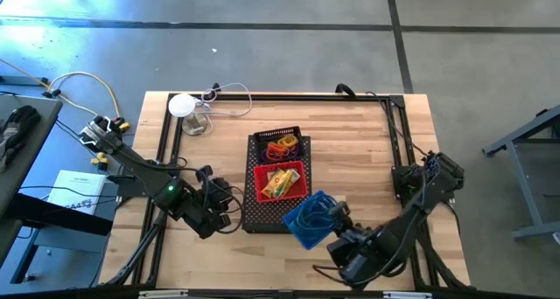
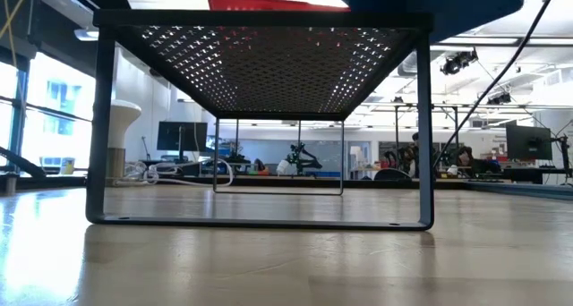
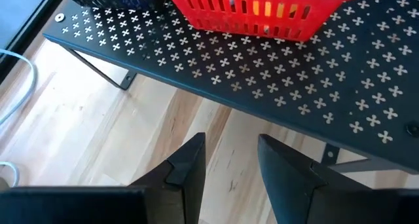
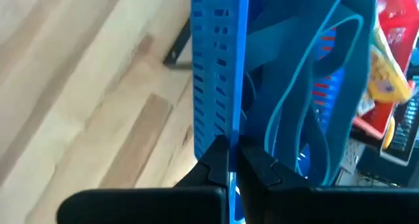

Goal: Pick & Place Office Desk Supplies
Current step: Put the blue bin on the shelf

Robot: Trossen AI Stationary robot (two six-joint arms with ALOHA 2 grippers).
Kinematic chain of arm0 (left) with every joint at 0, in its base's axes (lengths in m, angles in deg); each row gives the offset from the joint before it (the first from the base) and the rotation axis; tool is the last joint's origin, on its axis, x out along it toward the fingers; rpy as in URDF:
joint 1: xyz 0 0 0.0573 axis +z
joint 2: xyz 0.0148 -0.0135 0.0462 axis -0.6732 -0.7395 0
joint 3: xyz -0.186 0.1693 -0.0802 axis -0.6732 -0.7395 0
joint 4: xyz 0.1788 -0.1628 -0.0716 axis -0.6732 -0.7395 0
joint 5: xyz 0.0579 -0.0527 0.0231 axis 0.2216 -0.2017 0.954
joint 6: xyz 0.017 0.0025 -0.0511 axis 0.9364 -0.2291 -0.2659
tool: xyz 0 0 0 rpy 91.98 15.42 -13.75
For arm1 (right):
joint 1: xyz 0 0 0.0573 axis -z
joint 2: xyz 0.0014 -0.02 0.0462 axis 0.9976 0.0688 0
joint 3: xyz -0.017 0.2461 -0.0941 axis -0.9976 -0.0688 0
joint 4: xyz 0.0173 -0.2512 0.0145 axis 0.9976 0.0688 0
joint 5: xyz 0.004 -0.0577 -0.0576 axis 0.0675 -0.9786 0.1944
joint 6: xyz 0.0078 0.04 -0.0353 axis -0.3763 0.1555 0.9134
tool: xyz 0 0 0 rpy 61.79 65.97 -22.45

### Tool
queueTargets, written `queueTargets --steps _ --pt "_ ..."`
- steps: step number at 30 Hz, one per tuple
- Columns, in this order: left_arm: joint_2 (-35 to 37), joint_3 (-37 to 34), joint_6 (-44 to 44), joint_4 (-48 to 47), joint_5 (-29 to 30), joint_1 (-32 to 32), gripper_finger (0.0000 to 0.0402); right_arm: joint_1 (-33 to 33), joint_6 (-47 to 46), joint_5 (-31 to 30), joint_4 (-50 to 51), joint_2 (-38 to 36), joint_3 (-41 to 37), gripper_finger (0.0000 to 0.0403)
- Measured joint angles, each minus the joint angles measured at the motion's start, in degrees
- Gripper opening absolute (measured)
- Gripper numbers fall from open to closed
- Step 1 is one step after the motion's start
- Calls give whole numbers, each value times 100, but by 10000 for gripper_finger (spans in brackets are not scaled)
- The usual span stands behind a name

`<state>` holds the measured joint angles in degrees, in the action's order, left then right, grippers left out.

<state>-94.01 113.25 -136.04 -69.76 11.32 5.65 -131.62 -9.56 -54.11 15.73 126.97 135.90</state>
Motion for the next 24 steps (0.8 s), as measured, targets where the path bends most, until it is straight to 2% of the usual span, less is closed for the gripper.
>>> queueTargets --steps 16,24 --pt "0 0 44 -2 -113 0 132 589 83 94 173 1476 1737 2" --pt "0 0 46 -5 -431 0 132 798 -303 148 70 1732 2248 3"
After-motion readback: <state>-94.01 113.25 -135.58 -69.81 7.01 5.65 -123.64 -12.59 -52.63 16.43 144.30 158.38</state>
